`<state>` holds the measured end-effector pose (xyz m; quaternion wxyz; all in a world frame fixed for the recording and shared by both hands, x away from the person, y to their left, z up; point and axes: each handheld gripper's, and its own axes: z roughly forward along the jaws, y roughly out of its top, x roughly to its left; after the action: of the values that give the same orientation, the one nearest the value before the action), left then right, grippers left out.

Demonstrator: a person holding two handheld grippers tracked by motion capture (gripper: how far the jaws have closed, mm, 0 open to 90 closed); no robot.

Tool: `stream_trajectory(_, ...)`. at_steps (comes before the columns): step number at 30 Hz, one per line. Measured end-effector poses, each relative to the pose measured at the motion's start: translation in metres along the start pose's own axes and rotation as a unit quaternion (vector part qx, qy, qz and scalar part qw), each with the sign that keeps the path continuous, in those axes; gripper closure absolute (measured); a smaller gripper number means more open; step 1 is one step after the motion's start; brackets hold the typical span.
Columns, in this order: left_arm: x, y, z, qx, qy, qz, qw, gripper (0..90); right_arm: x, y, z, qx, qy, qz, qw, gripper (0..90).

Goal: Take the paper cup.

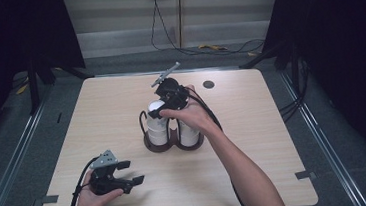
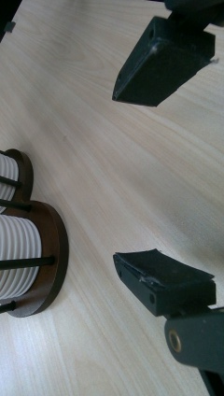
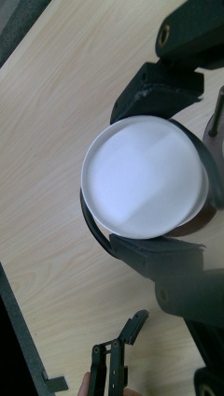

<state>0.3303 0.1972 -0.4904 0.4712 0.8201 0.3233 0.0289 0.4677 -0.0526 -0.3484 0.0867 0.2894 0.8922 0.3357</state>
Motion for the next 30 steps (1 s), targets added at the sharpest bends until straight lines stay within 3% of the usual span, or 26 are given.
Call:
stream_trajectory(6,-0.001,0.000,0.002,0.002,-0.010,0.002,0.9999,18.5,0.000,0.002,-0.006,-0.010,-0.002,-0.002,0.9999,38.1)
stream_trajectory(30,0.000,0.001,0.001,-0.006,-0.003,0.002,1.0000,17.8,0.000,0.006,-0.029,-0.059,0.007,0.019,0.9981,38.3)
